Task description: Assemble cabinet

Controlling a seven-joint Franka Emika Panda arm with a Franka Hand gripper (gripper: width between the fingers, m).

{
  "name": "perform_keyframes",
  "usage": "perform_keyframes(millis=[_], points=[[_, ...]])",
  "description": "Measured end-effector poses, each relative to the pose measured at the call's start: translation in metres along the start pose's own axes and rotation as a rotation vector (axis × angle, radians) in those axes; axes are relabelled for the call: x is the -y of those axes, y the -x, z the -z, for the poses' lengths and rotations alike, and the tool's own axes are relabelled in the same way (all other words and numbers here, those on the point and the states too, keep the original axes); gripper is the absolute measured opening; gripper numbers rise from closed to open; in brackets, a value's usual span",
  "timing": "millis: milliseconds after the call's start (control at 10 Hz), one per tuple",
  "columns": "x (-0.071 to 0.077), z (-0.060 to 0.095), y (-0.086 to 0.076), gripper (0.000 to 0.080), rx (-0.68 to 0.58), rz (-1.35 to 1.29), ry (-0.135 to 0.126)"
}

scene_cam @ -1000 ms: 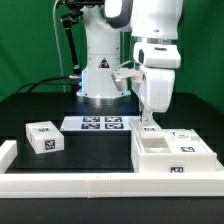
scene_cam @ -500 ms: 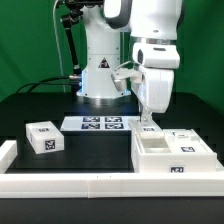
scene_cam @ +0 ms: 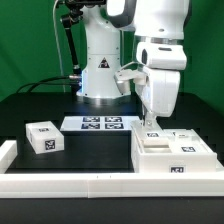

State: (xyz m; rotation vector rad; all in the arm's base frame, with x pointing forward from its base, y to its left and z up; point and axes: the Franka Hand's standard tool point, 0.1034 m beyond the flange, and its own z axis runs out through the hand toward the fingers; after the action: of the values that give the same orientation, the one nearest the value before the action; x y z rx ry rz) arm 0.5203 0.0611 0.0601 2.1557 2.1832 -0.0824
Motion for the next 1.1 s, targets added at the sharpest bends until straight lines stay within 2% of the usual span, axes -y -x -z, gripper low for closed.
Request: perform_keyframes(millis=[100,700,1100], points=[[-0.006,0.000,0.001,0.0071,0.001,0.012,0.002],[-0.008,0.000,0.003,0.0071,0.001,0.012,0.002],[-0.034,0.000,0.001,0.0071,0.013,-0.006,-0.004]])
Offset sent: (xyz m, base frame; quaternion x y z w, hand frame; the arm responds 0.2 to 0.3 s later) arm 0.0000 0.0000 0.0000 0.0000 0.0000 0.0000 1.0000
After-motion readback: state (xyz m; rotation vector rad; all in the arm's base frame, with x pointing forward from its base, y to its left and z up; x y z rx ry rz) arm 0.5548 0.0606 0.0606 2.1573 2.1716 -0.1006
